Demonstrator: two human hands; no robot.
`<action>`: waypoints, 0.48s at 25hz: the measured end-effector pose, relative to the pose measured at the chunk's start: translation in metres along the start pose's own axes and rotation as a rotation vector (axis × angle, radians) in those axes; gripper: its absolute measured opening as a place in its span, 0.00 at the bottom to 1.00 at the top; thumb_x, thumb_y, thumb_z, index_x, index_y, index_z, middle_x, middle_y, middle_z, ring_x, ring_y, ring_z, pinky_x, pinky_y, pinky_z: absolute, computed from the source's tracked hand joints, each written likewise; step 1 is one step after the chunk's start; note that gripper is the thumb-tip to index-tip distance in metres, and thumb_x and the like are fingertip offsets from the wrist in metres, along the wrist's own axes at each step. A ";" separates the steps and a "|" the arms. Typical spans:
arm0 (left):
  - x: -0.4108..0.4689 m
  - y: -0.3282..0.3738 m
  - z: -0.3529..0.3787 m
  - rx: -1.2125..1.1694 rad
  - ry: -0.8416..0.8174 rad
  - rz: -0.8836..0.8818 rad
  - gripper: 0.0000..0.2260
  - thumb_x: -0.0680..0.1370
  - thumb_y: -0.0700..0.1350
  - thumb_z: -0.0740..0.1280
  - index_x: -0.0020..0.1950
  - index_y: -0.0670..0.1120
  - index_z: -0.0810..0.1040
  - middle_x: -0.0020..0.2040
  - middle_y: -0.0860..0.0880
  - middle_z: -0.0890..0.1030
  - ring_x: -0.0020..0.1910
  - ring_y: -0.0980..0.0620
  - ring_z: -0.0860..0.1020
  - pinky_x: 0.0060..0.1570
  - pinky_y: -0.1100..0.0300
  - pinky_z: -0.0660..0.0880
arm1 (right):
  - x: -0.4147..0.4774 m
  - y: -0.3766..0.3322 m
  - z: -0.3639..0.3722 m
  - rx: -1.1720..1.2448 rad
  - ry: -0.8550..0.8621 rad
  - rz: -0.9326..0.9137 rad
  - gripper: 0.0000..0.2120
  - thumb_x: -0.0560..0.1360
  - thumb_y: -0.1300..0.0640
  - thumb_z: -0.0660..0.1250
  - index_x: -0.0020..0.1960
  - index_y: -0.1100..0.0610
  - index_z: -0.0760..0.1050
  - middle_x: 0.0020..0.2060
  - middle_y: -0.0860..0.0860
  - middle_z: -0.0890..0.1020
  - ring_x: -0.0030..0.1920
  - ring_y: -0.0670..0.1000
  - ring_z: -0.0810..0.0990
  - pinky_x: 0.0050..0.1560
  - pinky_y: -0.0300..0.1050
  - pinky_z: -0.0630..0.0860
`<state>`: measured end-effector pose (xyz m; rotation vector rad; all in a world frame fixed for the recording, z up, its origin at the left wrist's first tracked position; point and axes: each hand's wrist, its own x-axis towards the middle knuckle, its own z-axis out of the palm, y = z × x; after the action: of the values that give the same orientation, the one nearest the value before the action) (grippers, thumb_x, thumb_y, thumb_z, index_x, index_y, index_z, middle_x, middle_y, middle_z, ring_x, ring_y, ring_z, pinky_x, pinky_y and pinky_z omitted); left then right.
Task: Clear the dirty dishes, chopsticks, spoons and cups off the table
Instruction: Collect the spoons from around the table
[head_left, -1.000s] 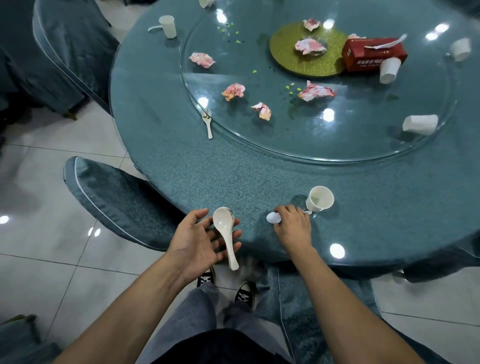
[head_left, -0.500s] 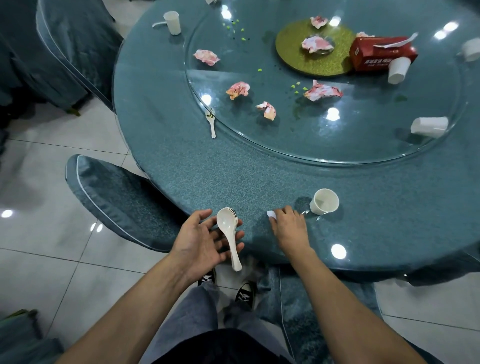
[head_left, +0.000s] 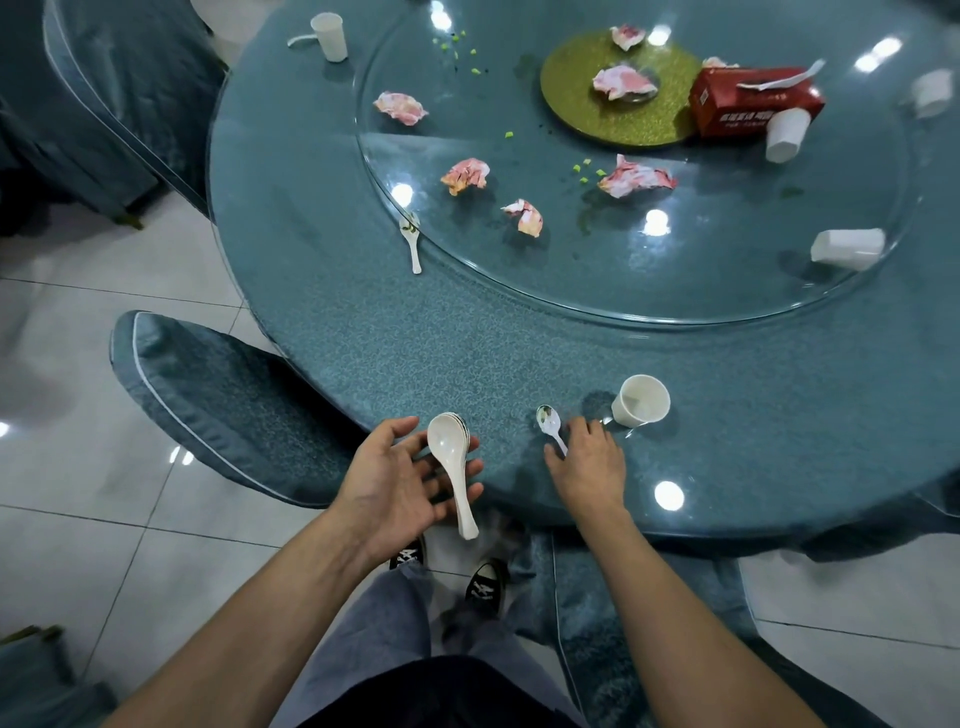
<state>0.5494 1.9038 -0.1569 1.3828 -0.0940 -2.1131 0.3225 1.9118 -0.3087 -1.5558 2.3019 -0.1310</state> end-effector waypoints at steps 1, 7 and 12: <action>0.001 0.000 0.001 -0.004 -0.005 -0.002 0.26 0.81 0.51 0.57 0.73 0.37 0.72 0.65 0.36 0.80 0.55 0.38 0.81 0.57 0.41 0.77 | -0.003 0.001 -0.001 -0.032 0.002 0.009 0.17 0.76 0.47 0.69 0.60 0.57 0.76 0.55 0.56 0.80 0.58 0.60 0.78 0.59 0.55 0.72; 0.002 -0.001 0.000 -0.046 -0.017 -0.001 0.27 0.81 0.53 0.57 0.74 0.37 0.71 0.66 0.35 0.79 0.56 0.37 0.81 0.57 0.40 0.77 | -0.009 0.001 -0.002 -0.109 -0.001 0.023 0.10 0.80 0.51 0.64 0.56 0.55 0.77 0.54 0.54 0.82 0.56 0.57 0.80 0.56 0.52 0.67; 0.007 0.001 -0.001 -0.121 -0.017 0.020 0.28 0.81 0.55 0.57 0.74 0.38 0.70 0.65 0.34 0.80 0.60 0.35 0.79 0.57 0.39 0.77 | -0.019 -0.014 -0.013 0.022 0.039 0.044 0.07 0.78 0.51 0.67 0.50 0.55 0.79 0.48 0.54 0.84 0.51 0.59 0.81 0.54 0.52 0.69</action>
<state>0.5488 1.9001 -0.1628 1.2887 0.0129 -2.0785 0.3365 1.9221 -0.2886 -1.5033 2.3547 -0.1761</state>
